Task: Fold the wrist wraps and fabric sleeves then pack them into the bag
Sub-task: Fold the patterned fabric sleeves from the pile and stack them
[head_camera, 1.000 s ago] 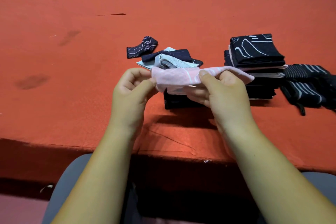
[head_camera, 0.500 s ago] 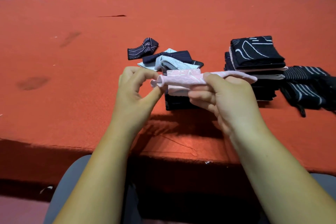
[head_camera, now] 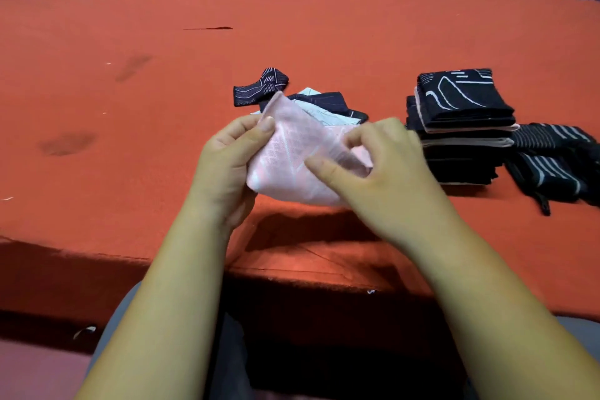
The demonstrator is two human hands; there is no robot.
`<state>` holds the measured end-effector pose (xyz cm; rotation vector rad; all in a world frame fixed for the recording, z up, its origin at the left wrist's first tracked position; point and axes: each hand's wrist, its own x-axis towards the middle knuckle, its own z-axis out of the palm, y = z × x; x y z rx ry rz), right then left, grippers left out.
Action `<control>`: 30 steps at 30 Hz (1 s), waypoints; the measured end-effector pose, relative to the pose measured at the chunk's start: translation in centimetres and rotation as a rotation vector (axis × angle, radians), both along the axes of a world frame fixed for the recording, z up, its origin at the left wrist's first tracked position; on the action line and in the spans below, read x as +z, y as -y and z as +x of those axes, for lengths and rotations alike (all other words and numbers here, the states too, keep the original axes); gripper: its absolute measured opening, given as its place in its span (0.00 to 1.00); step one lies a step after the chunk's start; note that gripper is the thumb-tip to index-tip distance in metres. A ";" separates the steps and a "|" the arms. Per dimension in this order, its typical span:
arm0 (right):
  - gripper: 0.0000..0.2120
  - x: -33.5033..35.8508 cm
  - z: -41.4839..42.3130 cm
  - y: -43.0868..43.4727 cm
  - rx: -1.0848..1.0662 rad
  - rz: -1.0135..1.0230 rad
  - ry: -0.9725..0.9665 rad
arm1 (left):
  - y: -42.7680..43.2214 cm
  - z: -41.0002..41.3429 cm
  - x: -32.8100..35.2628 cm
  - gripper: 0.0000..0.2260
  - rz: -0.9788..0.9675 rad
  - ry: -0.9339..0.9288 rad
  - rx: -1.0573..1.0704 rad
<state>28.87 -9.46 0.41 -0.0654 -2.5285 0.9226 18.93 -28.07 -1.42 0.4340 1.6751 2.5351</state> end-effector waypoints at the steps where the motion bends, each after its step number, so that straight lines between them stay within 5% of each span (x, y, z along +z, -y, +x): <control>1: 0.22 -0.2 -0.1 0.1 0.026 -0.014 0.049 | 0.0 0.0 0.1 0.11 0.019 0.050 -0.038; 8: 0.13 -1.6 -1.4 -0.4 0.014 -0.591 0.044 | 0.1 -0.4 -0.3 0.27 0.226 0.391 -0.249; 14: 0.15 -2.4 -2.5 -0.9 -0.046 -1.047 -0.029 | -0.9 1.5 -0.4 0.18 -0.218 0.195 -0.168; 20: 0.16 -1.3 -2.0 -1.4 -0.015 -0.913 -0.102 | -1.1 1.6 0.1 0.21 -0.243 -0.184 -0.059; 30: 0.11 0.8 -0.4 -1.6 0.113 -0.628 -0.273 | -1.9 3.3 2.4 0.15 -0.315 -0.353 0.252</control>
